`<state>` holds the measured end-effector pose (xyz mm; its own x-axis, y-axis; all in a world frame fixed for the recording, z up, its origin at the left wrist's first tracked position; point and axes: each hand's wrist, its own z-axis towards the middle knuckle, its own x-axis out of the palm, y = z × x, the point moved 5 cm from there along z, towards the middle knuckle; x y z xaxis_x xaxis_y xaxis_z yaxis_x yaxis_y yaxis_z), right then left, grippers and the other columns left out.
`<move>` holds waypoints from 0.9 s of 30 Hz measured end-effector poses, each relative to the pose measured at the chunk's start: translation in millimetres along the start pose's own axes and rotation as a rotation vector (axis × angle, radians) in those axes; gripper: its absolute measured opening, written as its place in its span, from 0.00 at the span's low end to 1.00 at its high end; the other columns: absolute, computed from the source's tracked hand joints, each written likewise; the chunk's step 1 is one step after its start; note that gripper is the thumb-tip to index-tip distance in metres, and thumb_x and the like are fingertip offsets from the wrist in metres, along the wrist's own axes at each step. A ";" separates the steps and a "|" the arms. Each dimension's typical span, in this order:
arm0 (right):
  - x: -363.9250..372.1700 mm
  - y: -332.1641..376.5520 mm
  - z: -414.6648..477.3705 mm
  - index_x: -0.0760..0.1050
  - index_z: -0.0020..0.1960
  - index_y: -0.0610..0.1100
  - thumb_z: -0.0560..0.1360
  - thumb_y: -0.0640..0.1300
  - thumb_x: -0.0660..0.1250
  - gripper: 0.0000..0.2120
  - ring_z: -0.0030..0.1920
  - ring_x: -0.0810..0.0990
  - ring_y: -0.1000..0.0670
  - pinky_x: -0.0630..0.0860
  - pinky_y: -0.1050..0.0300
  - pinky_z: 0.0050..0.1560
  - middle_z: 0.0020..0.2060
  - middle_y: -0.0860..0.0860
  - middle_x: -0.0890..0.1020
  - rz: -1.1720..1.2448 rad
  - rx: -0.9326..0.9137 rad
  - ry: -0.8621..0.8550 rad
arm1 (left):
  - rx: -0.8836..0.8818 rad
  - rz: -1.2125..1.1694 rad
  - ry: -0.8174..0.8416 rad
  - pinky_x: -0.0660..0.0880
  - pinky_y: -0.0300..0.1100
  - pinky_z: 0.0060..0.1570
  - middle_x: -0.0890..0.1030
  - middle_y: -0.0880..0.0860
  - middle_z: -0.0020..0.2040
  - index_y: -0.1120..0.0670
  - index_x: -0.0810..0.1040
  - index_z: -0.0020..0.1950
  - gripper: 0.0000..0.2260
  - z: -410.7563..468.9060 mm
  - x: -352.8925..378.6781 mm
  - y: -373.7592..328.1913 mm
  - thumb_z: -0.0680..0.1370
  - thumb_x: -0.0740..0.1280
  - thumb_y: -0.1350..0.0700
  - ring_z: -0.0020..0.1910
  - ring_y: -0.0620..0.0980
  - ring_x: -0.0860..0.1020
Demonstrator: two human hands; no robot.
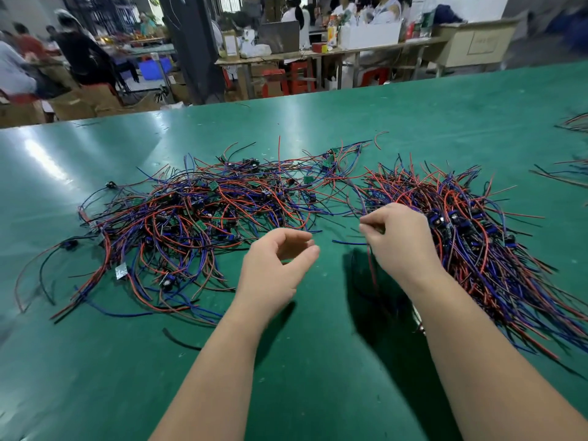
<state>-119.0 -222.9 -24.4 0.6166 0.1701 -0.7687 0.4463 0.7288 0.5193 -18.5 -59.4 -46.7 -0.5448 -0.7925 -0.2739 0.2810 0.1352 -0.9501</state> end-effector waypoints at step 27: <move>6.8 -26.9 -3.2 0.71 0.67 0.54 0.74 0.51 0.66 0.21 0.76 0.48 0.47 0.42 0.37 0.71 0.75 0.45 0.56 -0.259 0.274 0.098 | -0.149 0.576 -0.447 0.68 0.38 0.42 0.81 0.47 0.43 0.49 0.82 0.50 0.11 7.1 -66.5 23.5 0.75 0.64 0.61 0.41 0.49 0.75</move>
<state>-128.9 -239.3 -44.8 0.4015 0.0755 -0.9127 0.7442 0.5539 0.3732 29.9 -7.7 -49.7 0.0391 -0.7339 -0.6782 0.2974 0.6565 -0.6933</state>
